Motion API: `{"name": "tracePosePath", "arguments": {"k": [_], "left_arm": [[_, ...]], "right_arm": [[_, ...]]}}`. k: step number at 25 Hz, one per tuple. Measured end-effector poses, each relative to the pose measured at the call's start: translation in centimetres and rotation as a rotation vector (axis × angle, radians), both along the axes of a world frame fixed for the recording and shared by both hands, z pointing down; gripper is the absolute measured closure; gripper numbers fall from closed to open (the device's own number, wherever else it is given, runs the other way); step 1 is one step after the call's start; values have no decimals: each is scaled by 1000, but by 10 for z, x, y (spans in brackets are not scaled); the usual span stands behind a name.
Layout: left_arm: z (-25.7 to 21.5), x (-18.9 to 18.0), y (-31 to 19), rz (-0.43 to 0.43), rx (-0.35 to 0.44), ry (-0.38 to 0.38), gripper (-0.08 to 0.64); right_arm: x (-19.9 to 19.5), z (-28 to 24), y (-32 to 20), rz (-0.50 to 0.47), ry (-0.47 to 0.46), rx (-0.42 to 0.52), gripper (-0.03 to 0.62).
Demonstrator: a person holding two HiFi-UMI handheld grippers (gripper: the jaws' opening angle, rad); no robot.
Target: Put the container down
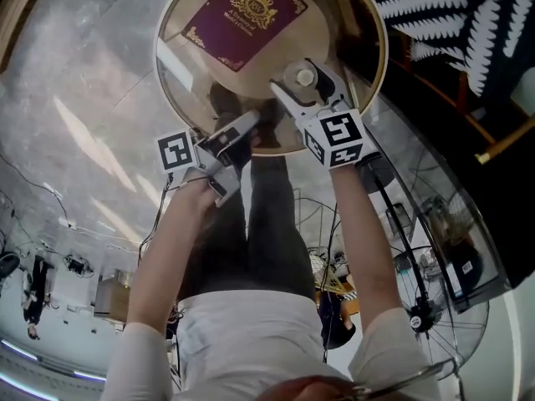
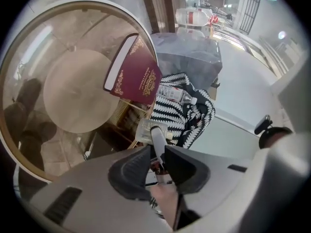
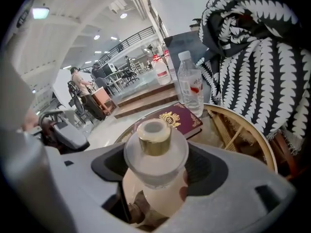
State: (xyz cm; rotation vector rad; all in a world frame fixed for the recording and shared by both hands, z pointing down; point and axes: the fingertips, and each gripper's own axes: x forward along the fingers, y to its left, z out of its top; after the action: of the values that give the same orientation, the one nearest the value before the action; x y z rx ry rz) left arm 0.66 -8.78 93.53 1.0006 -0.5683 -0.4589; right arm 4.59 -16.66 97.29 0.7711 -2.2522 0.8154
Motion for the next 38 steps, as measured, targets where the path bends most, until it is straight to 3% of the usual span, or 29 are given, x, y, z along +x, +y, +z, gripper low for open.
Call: {"name": "tracePosePath", "arguments": {"k": [5, 16, 38], "left_arm": [[21, 2, 14, 70, -14, -46, 520], [43, -11, 17, 14, -31, -6, 537], [42, -13, 26, 41, -16, -16, 537]], "right_arm": [[9, 40, 1, 42, 82, 8, 259], [14, 86, 0, 72, 184, 52, 259], [9, 94, 11, 26, 278, 153, 256]]}}
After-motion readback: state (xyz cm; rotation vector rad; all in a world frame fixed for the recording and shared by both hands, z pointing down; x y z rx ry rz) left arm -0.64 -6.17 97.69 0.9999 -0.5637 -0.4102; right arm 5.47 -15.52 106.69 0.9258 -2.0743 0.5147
